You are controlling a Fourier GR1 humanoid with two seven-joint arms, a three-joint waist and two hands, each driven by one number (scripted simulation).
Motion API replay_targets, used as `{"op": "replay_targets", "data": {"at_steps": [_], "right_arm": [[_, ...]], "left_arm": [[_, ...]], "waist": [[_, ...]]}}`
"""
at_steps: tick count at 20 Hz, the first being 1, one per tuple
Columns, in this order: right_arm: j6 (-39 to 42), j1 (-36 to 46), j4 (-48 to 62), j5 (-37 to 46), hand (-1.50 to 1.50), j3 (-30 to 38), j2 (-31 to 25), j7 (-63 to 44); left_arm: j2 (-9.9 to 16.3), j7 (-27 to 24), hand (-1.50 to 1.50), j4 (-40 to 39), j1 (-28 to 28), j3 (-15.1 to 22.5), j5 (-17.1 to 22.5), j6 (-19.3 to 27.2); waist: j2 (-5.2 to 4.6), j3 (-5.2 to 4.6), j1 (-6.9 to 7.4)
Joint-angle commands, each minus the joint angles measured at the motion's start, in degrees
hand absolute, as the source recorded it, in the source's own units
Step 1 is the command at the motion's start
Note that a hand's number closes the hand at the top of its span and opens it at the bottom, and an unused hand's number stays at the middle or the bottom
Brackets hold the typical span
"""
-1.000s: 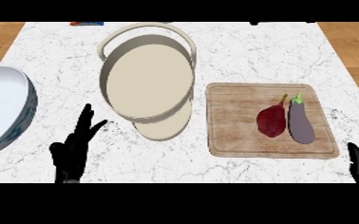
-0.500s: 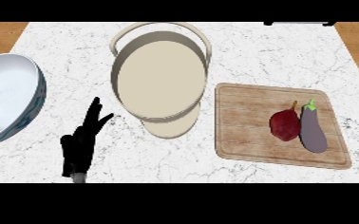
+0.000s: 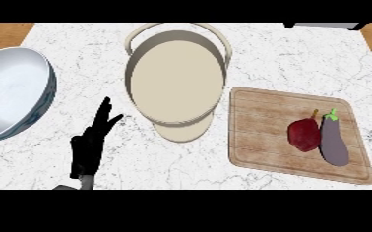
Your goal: Pick the pear from the cutting board and place it in the tiered basket
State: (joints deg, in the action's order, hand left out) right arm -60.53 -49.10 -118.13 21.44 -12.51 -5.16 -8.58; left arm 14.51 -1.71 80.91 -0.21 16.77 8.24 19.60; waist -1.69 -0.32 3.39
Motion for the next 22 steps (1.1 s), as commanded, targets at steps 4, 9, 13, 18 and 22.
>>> {"op": "replay_targets", "data": {"at_steps": [4, 9, 13, 18, 22], "right_arm": [[3.4, 0.8, 1.0, 16.6, -1.50, 2.1, 4.1, -15.6], [11.9, 2.9, 0.0, 25.8, -1.50, 2.1, 5.1, -28.1], [19.4, 9.2, -2.5, 34.9, -1.50, 2.6, 5.1, -40.1], [29.6, 25.0, -2.2, 46.0, -1.50, 1.6, 5.2, -55.2], [40.4, 37.8, 3.0, 48.9, -1.50, 2.8, 5.2, -64.9]], "left_arm": [[-0.6, 1.3, 0.00, -1.5, 0.8, 1.0, -0.9, 0.3], [-0.3, 0.4, 0.00, -2.5, 0.6, 0.7, -1.0, -0.3], [0.1, 2.2, 0.00, -0.2, 1.8, 0.9, -1.7, 0.9], [0.9, 2.6, 0.00, 0.0, 2.1, -0.3, -0.5, -0.6], [1.9, 3.8, 0.00, -0.1, 1.5, -1.5, -0.4, -0.9]], "waist": [[-0.62, -0.13, 1.12], [-0.60, -0.16, 1.00], [0.16, -0.03, 0.71], [0.76, 0.06, -0.08], [1.05, 0.17, -0.83]]}}
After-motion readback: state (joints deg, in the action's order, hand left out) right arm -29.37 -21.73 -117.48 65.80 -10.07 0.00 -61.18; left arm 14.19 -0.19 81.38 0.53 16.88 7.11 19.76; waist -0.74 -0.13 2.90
